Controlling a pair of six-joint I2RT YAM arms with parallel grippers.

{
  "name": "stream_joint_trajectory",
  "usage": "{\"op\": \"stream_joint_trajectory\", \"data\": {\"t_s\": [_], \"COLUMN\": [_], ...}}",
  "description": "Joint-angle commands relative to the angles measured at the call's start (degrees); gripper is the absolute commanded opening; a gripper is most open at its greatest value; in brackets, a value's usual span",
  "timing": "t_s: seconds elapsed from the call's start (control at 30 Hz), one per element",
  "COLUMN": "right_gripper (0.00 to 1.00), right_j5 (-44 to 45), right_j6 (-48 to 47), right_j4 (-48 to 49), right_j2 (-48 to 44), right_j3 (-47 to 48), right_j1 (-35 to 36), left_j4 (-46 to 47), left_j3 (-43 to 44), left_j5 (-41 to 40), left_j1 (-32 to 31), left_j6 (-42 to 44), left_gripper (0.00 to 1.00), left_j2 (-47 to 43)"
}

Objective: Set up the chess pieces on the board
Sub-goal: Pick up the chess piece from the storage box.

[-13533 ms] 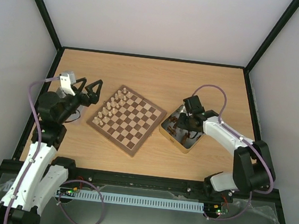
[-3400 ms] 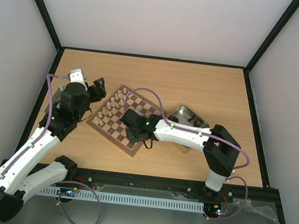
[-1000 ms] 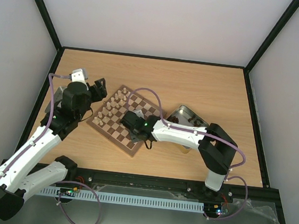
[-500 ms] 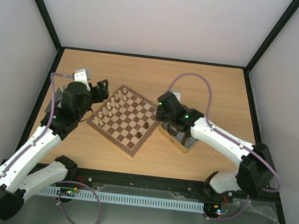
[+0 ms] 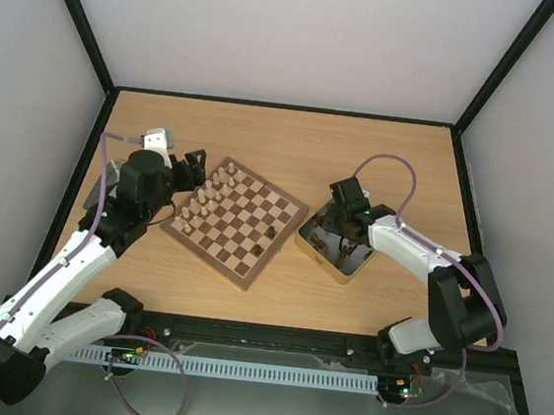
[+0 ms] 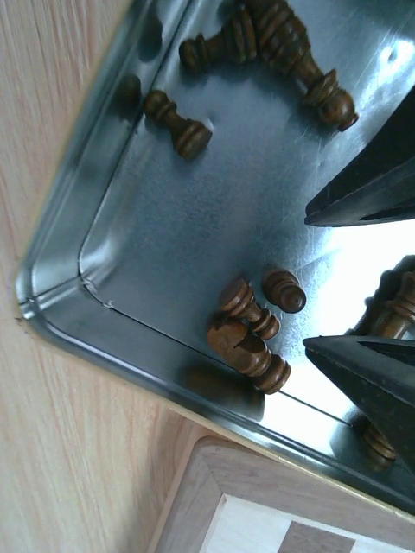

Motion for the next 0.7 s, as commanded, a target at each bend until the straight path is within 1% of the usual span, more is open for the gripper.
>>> {"op": "stream_joint_trajectory", "data": {"t_s": [0.0,0.13,0.2,0.3,0.37,0.67], "right_gripper": [0.32,0.25,0.24,0.23,0.24,0.23], "right_j5": [-1.16,0.94,1.14,-0.04,-0.43,-0.27], "right_j6": [-2.33,-2.43,-2.60,-2.56,-4.44,-5.52], "right_j4": [2.73,2.79,3.08,3.41,3.59,3.30], "right_j2": [2.79,5.23,6.17,7.71,8.50,10.46], "right_j3": [0.28,0.91,1.21,1.94,2.54,3.71], "right_j1": [-0.39,-0.39,-0.39,-0.39,-0.39,-0.39], "left_j4": [1.23,1.14,1.14,1.23,1.30,1.14], "left_j3": [1.34,1.38,1.38,1.52,1.56,1.66], "left_j5": [0.37,0.20,0.16,0.17,0.16,-0.20], "left_j1": [0.33,0.36,0.32,0.32,0.32,0.30], "left_j6": [0.49,0.53,0.49,0.57,0.65,0.84], "left_gripper": [0.79,0.79,0.79,0.79,0.79,0.79], "left_j2": [0.32,0.41,0.49,0.57,0.63,0.73]}}
